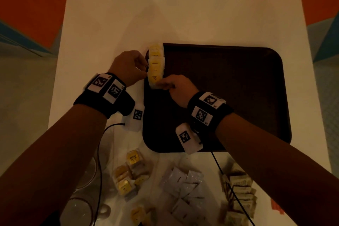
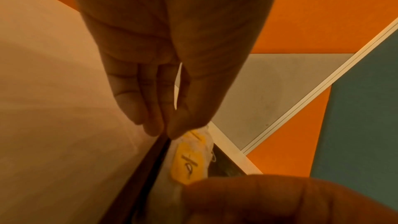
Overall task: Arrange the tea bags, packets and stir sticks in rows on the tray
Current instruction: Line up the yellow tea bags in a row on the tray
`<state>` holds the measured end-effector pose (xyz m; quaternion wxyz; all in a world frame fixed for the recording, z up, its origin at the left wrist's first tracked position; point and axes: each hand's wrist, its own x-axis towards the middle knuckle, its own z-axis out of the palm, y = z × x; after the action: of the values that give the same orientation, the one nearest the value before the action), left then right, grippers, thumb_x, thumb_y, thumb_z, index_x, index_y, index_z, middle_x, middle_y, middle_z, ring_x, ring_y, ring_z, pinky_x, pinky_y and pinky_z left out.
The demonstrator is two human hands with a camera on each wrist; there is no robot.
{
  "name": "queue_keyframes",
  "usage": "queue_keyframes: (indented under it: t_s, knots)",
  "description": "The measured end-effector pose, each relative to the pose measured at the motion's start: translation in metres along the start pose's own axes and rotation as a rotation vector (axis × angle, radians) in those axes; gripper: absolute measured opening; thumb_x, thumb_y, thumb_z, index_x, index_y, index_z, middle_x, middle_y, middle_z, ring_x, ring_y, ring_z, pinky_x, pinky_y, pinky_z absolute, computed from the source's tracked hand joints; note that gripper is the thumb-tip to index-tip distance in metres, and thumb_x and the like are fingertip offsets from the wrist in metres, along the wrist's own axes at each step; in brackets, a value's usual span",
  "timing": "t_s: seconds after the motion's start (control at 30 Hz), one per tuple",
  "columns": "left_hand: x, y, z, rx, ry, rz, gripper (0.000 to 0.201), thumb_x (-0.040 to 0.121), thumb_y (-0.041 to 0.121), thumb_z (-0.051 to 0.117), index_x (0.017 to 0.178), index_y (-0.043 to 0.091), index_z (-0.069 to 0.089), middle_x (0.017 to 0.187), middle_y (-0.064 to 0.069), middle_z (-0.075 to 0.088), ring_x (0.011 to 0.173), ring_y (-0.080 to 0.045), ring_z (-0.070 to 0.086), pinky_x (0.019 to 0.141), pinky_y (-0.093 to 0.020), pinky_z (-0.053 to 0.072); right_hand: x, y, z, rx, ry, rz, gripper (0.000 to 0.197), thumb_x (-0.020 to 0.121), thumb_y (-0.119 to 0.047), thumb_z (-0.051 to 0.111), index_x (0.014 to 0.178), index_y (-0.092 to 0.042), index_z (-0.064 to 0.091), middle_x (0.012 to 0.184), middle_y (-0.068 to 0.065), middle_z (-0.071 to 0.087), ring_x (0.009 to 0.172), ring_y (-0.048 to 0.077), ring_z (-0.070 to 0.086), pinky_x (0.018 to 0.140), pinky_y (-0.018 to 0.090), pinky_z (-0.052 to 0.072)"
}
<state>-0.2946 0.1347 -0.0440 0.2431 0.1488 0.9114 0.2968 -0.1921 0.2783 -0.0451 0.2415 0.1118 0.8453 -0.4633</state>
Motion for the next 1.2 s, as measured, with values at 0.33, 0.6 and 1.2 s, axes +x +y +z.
queue_keyframes:
  t_s: [0.33,0.6,1.2]
  knots:
    - [-0.006,0.003,0.009,0.017,0.039,-0.013,0.033,0.065,0.015,0.080,0.090,0.011,0.059,0.082,0.001,0.060,0.069,-0.010,0.052,0.054,-0.010,0.033,0.014,0.003,-0.004,0.165,0.169,0.069,0.037,0.084,0.012,0.038,0.109,-0.001,0.063,0.119,0.017,0.060,0.108,0.030,0.058,0.096,0.033,0.047]
    - [-0.005,0.005,0.009,-0.037,0.075,-0.019,0.034,0.065,0.009,0.079,0.092,0.007,0.059,0.095,-0.011,0.068,0.078,-0.016,0.057,0.072,-0.026,0.044,0.029,0.001,0.001,0.293,0.200,0.058,0.044,0.085,0.015,0.037,0.125,0.002,0.050,0.133,0.020,0.049,0.120,0.032,0.051,0.104,0.038,0.041]
    - [-0.032,0.015,-0.005,-0.154,0.217,0.033,0.019,0.074,0.002,0.067,0.091,0.008,0.061,0.090,-0.004,0.063,0.077,-0.015,0.061,0.073,-0.024,0.050,0.021,0.013,-0.013,0.377,0.295,0.055,0.050,0.088,0.013,0.037,0.135,-0.005,0.041,0.142,0.013,0.043,0.129,0.022,0.044,0.108,0.030,0.036]
